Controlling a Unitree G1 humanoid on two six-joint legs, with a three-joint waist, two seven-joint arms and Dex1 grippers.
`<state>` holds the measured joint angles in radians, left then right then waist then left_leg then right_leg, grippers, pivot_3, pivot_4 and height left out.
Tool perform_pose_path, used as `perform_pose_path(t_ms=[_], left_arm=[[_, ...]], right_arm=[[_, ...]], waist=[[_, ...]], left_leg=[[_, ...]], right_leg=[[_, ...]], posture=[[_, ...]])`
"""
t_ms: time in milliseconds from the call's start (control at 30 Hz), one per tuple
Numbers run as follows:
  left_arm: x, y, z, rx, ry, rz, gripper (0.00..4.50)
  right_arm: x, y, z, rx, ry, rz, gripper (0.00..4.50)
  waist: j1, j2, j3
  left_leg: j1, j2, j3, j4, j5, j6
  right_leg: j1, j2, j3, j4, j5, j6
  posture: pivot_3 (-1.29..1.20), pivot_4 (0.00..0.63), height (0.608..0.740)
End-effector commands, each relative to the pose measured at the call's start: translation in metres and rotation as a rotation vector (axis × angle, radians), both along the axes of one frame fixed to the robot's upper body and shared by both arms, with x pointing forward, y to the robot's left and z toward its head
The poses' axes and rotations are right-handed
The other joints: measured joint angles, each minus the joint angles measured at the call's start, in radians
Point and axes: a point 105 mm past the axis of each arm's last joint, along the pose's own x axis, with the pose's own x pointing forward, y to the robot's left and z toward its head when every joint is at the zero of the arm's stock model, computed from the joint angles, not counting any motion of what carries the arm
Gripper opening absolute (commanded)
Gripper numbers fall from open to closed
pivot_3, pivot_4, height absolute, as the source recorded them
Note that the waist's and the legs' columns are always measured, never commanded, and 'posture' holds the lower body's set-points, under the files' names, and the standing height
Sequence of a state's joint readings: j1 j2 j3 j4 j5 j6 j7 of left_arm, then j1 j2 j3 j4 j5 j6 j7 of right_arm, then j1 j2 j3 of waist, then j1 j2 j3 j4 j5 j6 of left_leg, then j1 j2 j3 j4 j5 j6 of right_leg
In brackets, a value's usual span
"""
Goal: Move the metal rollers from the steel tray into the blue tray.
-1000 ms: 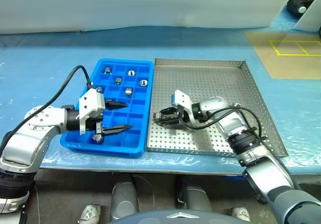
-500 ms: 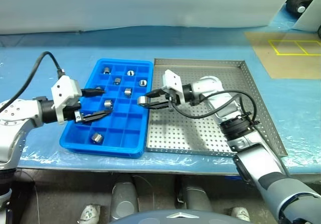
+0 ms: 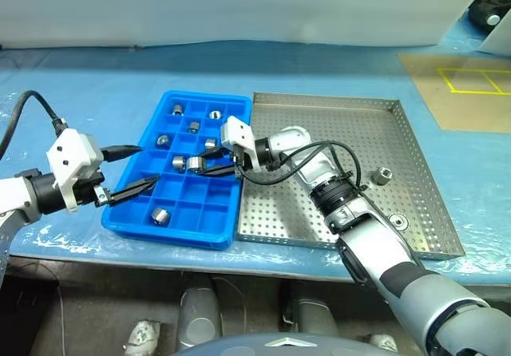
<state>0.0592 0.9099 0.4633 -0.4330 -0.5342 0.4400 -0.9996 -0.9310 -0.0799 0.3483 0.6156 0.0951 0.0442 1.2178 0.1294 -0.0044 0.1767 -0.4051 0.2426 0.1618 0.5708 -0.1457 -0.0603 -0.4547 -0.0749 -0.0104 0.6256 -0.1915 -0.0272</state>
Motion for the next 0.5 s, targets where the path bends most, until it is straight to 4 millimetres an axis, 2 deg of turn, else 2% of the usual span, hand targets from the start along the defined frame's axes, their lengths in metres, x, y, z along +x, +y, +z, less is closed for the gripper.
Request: perform_pose_path(t_ms=[33,300,500], left_arm=[[-0.005,-0.004,0.012,-0.003,-0.048,-0.005,3.66],[-0.005,-0.010,0.008,-0.012,-0.031,-0.020,3.66],[-0.002,-0.014,0.008,-0.019,-0.030,-0.036,3.66]], right_arm=[[-0.009,0.013,0.011,0.045,-0.006,0.048,1.19],[-0.010,0.020,0.005,0.050,0.091,0.032,1.19],[-0.008,0.018,0.000,0.039,0.092,0.001,3.25]], waist=[[0.002,0.000,0.000],[0.006,0.000,0.000],[0.006,0.000,0.000]], left_leg=[[0.000,0.000,0.000,0.000,0.000,0.000],[0.000,0.000,-0.001,0.000,0.000,0.000],[0.000,0.000,-0.002,-0.001,0.000,0.000]], right_leg=[[0.000,0.000,0.000,0.000,0.000,0.000],[0.000,0.000,0.000,0.001,0.000,0.000],[0.000,0.000,-0.001,0.000,0.000,0.000]], posture=[[0.30,0.150,0.740],[0.29,0.150,0.740],[0.27,0.150,0.740]])
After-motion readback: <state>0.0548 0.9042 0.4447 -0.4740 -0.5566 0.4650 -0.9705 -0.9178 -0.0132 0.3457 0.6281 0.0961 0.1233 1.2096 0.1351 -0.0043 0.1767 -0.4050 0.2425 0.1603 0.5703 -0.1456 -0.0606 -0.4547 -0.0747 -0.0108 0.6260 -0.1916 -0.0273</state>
